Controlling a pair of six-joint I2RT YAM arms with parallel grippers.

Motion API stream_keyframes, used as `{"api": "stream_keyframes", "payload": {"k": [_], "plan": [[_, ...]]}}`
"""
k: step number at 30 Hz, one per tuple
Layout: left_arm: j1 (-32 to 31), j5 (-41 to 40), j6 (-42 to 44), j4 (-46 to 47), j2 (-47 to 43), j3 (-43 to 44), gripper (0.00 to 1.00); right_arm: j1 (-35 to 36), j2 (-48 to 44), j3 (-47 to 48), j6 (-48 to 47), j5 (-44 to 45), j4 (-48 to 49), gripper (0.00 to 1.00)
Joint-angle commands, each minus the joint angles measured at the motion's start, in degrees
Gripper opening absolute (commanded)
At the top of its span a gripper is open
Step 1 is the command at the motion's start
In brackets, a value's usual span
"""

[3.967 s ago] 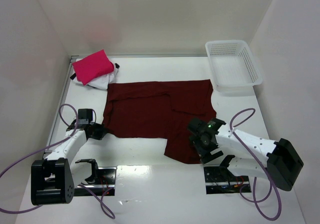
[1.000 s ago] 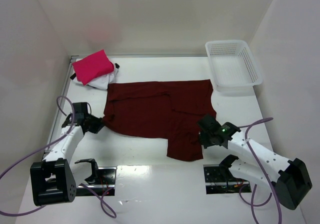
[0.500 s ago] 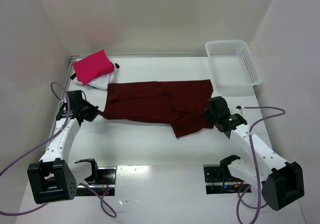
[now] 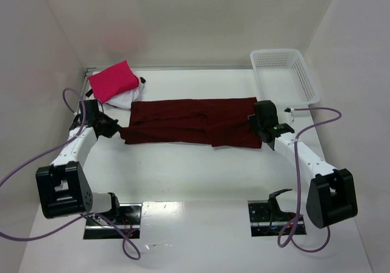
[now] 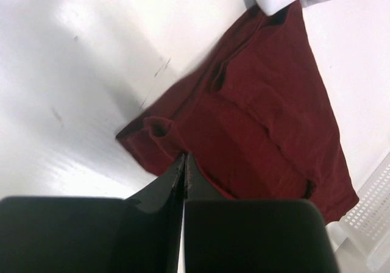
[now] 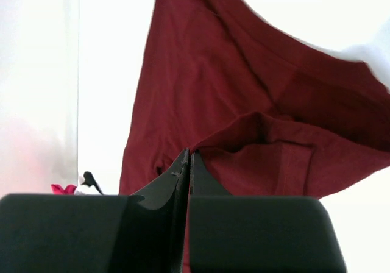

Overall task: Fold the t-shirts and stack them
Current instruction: Fold the other side of the tshirt into a rectangle

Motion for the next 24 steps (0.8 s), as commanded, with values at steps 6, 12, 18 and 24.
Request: {"api": "stream_keyframes", "payload": {"k": [6,12,18,24], "plan": [[0.64,0.43,1.91,7.86,9.8,7.16,0.0,-3.69,6.76,4.62,-5.17,2.47,9.25,0.0],[-1.16,-0.45,4.12,9.7,15.67,12.26,0.0,-4.71,12.0,7.27,-6.84,2.47,11.98,0.0],[-3.76,-2.3,5.96,10.23,21.09,15.88,0.0,-5.28,17.29,9.47,-7.89,2.47,13.97,0.0],[-5.25,-5.67,7.19,9.44,23.97,18.62,0.0,-5.28,20.26,9.54,-7.28,2.47,15.7,0.0]]}}
